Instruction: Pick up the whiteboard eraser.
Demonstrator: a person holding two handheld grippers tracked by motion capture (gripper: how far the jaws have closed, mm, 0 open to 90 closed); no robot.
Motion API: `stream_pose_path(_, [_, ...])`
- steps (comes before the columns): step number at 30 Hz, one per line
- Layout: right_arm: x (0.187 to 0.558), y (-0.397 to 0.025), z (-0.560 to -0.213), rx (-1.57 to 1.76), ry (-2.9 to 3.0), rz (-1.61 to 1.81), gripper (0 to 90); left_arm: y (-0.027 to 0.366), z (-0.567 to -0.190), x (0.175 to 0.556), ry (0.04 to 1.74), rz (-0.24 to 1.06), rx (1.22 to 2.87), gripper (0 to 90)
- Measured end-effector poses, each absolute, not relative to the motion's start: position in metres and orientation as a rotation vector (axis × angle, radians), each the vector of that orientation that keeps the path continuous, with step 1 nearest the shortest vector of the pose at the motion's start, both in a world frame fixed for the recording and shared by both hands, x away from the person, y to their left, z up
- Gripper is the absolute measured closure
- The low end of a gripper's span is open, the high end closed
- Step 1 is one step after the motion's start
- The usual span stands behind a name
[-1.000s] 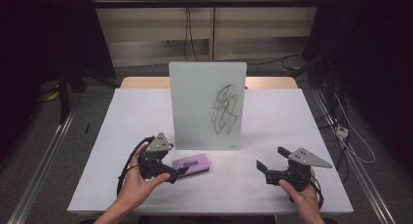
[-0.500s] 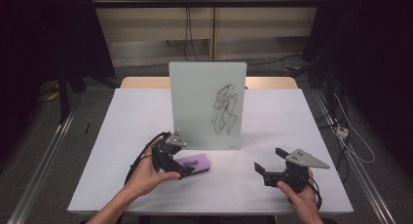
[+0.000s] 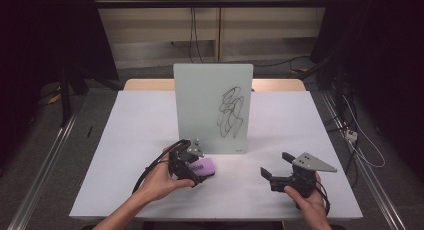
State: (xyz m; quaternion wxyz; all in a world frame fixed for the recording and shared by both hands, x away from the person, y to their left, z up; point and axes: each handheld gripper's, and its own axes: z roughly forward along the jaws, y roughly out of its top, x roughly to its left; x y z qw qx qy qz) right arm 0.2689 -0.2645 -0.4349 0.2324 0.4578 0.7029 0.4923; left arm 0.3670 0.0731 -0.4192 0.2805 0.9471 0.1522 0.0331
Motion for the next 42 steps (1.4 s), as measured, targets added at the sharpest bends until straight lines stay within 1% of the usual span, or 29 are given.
stream_pose_path(1, [0.2686,-0.2644,-0.4347,1.260,1.928,1.343,4.3,0.0740,-0.4185,0.3664,0.428,0.079,2.520,20.6])
stream_pose_path(4, [0.2687,-0.2652,-0.4348,1.257,1.925,1.343,4.3,0.0756,-0.4177,0.3672,0.385,0.069,2.552,28.1])
stream_pose_path(5, [0.2687,-0.2652,-0.4348,1.257,1.925,1.343,4.3,0.0755,-0.4191,0.3674,0.395,0.065,2.545,28.1])
stream_pose_path(7, [0.2683,-0.2652,-0.4345,1.257,1.928,1.347,4.3,0.0755,-0.4205,0.3698,0.369,0.065,2.576,31.9])
stream_pose_path(8, [0.2682,-0.2649,-0.4345,1.256,1.928,1.346,4.3,0.0749,-0.4211,0.3697,0.381,0.064,2.568,32.0])
stream_pose_path(9, [0.2682,-0.2647,-0.4345,1.257,1.927,1.346,4.3,0.0741,-0.4212,0.3690,0.365,0.077,2.571,34.2])
stream_pose_path(10, [0.2682,-0.2647,-0.4345,1.257,1.927,1.346,4.3,0.0735,-0.4209,0.3685,0.357,0.105,2.571,34.2])
stream_pose_path(12, [0.2696,-0.2635,-0.4350,1.253,1.933,1.341,4.3,0.0723,-0.4210,0.3686,0.364,0.099,2.584,36.4])
stream_pose_path(18, [0.2703,-0.2623,-0.4351,1.252,1.936,1.336,4.3,0.0720,-0.4234,0.3700,0.359,0.104,2.584,38.1])
stream_pose_path(22, [0.2698,-0.2635,-0.4348,1.255,1.932,1.340,4.3,0.0722,-0.4238,0.3704,0.362,0.092,2.583,37.2])
stream_pose_path(23, [0.2698,-0.2635,-0.4348,1.255,1.932,1.341,4.5,0.0723,-0.4232,0.3704,0.361,0.089,2.587,38.3])
stream_pose_path(34, [0.2685,-0.2635,-0.4335,1.249,1.927,1.342,4.9,0.0716,-0.4237,0.3682,0.330,0.120,2.613,39.1])
stream_pose_path(42, [0.2682,-0.2634,-0.4332,1.245,1.928,1.345,4.9,0.0709,-0.4226,0.3657,0.332,0.096,2.603,40.1])
